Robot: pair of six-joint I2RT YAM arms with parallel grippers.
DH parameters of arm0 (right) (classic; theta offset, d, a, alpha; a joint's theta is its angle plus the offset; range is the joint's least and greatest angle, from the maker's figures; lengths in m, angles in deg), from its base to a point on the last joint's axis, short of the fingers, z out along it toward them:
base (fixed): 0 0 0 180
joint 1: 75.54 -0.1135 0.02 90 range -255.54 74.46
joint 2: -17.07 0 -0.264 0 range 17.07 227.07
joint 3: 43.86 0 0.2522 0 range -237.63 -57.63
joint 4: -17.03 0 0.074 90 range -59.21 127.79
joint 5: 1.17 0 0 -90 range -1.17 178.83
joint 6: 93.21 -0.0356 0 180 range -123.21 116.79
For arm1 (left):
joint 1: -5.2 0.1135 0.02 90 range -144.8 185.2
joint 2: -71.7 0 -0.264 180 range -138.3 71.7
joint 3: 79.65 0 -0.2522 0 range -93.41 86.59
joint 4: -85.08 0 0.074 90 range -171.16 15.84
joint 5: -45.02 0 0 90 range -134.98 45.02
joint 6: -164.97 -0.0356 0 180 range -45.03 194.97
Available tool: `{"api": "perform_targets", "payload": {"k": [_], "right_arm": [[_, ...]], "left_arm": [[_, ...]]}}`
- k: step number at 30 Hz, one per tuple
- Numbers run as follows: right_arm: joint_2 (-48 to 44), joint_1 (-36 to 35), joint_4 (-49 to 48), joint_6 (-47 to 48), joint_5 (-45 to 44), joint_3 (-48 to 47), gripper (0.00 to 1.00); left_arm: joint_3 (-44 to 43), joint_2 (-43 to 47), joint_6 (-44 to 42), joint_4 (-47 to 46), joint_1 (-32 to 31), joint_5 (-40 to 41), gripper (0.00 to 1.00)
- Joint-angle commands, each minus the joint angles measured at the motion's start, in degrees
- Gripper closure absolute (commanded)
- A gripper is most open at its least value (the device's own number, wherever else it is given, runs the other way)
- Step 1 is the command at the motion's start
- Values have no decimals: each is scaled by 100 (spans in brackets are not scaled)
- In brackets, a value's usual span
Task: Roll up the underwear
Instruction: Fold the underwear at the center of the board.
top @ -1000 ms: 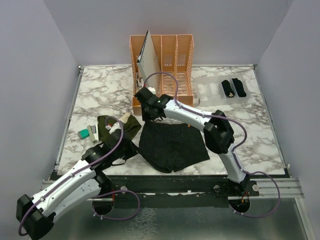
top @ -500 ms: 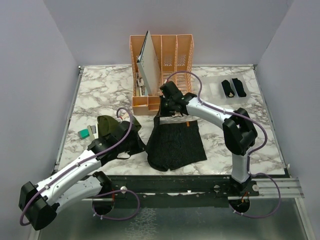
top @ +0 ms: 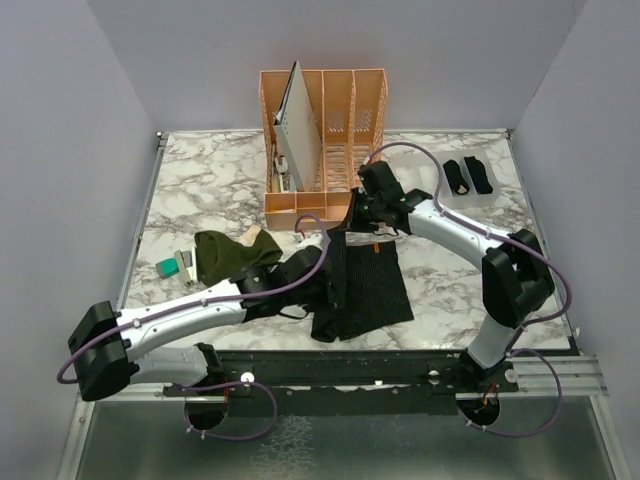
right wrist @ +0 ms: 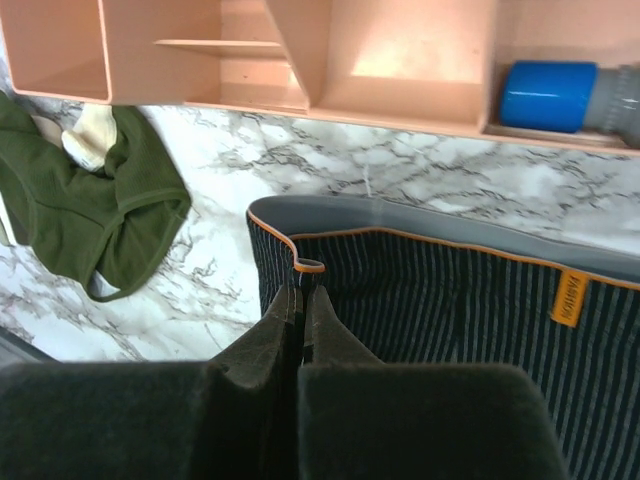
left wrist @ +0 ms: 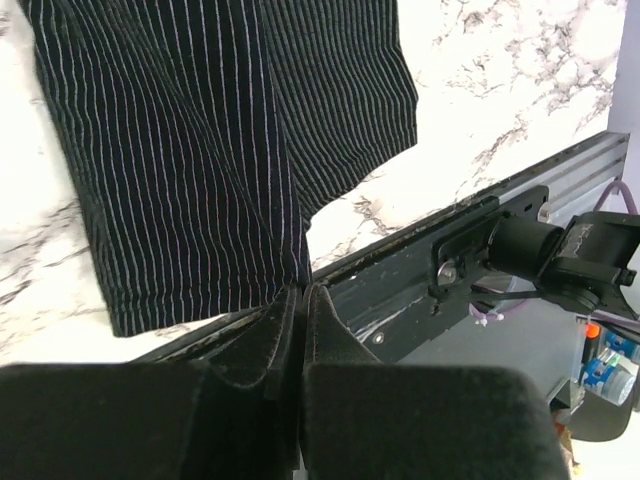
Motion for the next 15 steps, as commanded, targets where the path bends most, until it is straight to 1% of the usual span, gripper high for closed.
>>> {"api": "perform_targets", "payload": {"k": [1,5,10,12,15], "right_arm": [[-495,206,-112,275,76,374,100],[-755,312,-49,492,-400,756,100],[-931,488,-6,684,-533,1056,100],[-1044,565,8,702,-780,1189,100],[-1202,738,2,740,-879,1380,99]], "left_arm": [[-401,-513,175,-424,-353,376,100],[-645,-990,183,-701,-564,389,100],[-1073,-1665,196,-956,-739,364,100],[-1299,-1922,132,-996,-831,349,100],[-1516,-2198,101,-1009,-907,381,100]]}}
